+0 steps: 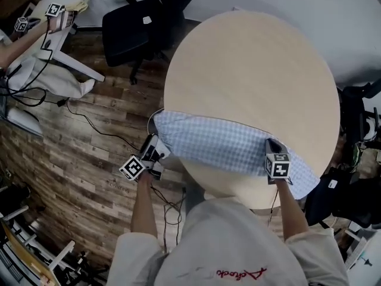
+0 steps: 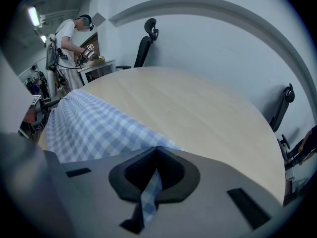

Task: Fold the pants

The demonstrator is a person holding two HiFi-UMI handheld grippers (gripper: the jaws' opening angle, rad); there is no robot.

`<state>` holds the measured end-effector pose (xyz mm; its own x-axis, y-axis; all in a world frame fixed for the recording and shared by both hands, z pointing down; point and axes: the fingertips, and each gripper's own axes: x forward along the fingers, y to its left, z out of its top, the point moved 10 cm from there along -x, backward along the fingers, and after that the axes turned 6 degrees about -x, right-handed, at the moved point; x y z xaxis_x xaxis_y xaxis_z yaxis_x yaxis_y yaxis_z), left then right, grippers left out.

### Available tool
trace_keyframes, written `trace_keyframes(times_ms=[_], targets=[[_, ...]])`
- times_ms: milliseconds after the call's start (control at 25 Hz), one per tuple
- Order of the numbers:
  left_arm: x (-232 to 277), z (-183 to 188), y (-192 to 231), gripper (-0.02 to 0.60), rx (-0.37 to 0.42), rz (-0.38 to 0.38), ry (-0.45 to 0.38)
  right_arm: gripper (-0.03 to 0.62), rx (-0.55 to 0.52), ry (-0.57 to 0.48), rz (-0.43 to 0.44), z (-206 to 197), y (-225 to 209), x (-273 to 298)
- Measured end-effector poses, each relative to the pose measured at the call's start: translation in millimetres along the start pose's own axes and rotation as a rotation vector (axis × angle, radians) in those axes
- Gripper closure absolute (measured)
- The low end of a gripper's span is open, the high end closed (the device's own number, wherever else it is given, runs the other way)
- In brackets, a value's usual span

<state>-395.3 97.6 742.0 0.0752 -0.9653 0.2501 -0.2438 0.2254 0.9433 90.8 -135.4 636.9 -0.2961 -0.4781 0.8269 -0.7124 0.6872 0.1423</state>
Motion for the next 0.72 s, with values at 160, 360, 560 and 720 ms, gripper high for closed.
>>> trace_keyframes(times_ms=[160,360,560,720], targets=[[-13.0,-32.0,10.7,0.265,-0.307,-0.162,-0.153,0.565,0.002,0.013,0.004,-3.0,2.5,2.6],[-15.0,-57.4,19.4,0.264,-0.432,-0.185,-0.207,0.565,-0.002,0.011,0.004,-0.1,3.3,0.3],[-1.0,-76.0,26.6,0.259,-0.504,-0.179,-0.213,0.565,-0.007,0.006,0.007,-3.4,1.0,-0.6],[6.2,-81.1,30.9,0.252,-0.58,-0.229,-0.273,0.565,-0.014,0.002,0.011,-3.2,-0.6,0.3]])
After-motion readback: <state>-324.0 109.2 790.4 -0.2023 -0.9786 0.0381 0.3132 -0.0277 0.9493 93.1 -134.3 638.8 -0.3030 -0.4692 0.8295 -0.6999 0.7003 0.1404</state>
